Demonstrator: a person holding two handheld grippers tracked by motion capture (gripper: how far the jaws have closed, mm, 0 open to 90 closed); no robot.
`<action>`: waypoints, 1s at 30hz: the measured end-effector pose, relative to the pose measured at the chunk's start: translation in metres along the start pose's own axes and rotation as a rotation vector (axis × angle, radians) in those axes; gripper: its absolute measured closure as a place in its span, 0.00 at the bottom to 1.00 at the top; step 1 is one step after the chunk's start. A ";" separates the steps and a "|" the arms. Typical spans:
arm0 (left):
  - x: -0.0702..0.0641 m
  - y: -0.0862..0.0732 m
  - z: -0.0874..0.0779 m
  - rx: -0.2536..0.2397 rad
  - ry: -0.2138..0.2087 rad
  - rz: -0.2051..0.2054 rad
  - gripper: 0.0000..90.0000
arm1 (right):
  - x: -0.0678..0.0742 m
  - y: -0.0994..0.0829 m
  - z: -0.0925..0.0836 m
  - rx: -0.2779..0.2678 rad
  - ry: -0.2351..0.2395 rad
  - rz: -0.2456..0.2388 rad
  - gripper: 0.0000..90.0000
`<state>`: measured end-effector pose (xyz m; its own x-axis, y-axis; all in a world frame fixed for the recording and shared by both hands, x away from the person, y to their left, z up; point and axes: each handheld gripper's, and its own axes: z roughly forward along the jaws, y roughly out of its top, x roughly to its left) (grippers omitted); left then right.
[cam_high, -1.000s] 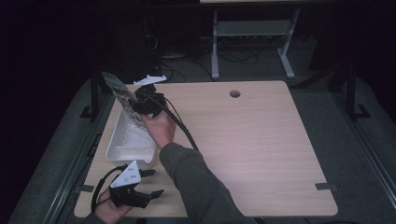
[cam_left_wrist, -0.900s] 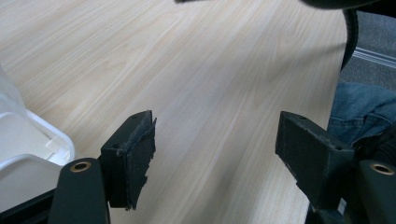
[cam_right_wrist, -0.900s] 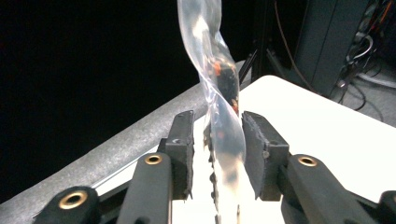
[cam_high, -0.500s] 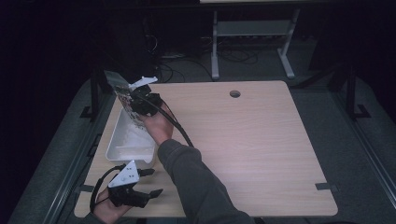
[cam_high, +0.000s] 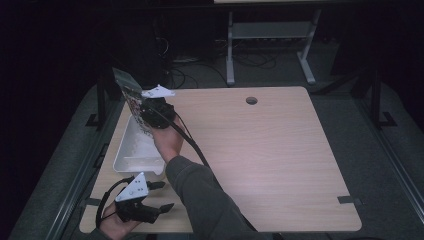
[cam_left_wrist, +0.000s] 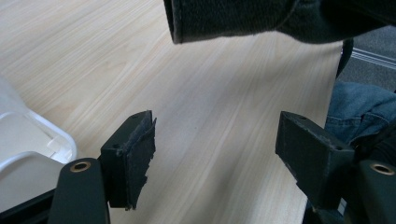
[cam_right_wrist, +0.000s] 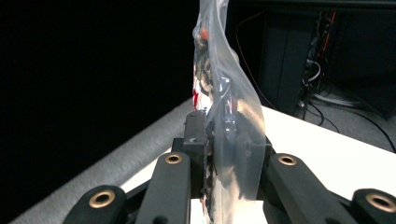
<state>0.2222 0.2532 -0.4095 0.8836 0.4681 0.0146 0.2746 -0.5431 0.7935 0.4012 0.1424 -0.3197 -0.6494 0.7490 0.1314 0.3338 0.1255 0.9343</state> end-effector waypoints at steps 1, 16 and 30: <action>0.000 0.000 0.000 0.000 0.000 0.000 0.31 | 0.002 0.000 -0.001 -0.013 -0.004 -0.003 0.85; -0.001 -0.001 0.003 0.025 -0.012 0.014 0.31 | 0.004 -0.041 0.010 -0.087 -0.018 0.024 0.85; -0.001 -0.002 0.003 0.034 -0.013 0.019 0.31 | 0.010 -0.046 0.001 -0.089 -0.096 0.030 0.85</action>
<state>0.2218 0.2511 -0.4129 0.8938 0.4480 0.0215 0.2699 -0.5754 0.7720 0.3801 0.1452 -0.3618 -0.5704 0.8109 0.1311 0.2875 0.0476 0.9566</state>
